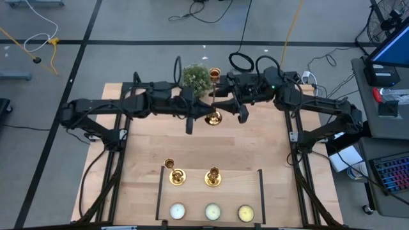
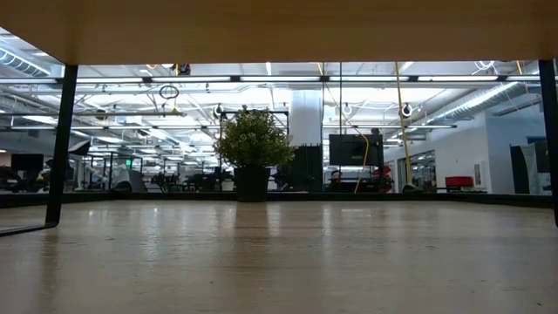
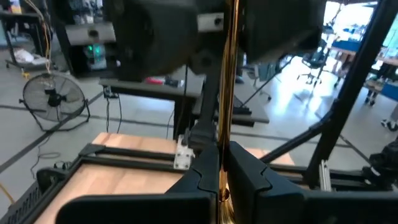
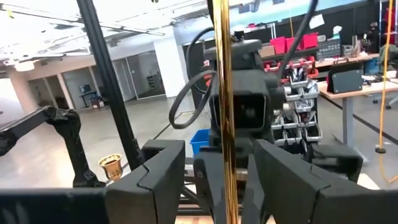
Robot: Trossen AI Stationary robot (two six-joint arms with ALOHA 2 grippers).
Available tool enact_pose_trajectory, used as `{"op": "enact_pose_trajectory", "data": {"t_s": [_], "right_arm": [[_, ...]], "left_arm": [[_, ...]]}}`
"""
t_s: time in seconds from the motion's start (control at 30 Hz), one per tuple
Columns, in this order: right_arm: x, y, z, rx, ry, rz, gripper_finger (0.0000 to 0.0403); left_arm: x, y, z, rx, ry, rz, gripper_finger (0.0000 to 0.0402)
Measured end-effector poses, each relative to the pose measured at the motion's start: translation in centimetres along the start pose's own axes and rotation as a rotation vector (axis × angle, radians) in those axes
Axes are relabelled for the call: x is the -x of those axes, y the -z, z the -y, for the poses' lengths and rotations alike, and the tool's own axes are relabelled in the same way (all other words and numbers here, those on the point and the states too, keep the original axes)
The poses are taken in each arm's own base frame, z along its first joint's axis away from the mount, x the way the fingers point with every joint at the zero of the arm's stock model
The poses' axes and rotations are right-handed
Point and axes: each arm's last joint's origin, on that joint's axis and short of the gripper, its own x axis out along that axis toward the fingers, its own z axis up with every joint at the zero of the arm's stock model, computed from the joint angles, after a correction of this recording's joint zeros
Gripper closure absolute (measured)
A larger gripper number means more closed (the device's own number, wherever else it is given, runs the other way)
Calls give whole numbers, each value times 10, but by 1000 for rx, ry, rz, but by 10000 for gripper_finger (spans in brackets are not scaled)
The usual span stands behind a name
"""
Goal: Pick & Place candle stick holders
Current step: Put the gold candle stand on the shelf
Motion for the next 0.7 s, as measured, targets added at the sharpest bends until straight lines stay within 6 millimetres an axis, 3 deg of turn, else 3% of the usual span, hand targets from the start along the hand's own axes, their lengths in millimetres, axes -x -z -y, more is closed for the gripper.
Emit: {"op": "enact_pose_trajectory", "data": {"t_s": [0.33, 0.7], "right_arm": [[2, -3, -2, -5, 3, 9, 219], [4, 5, 0, 2, 31, -75, 278]], "left_arm": [[1, 1, -7, 18, -16, -17, 390], [1, 2, -5, 40, 13, -21, 390]]}}
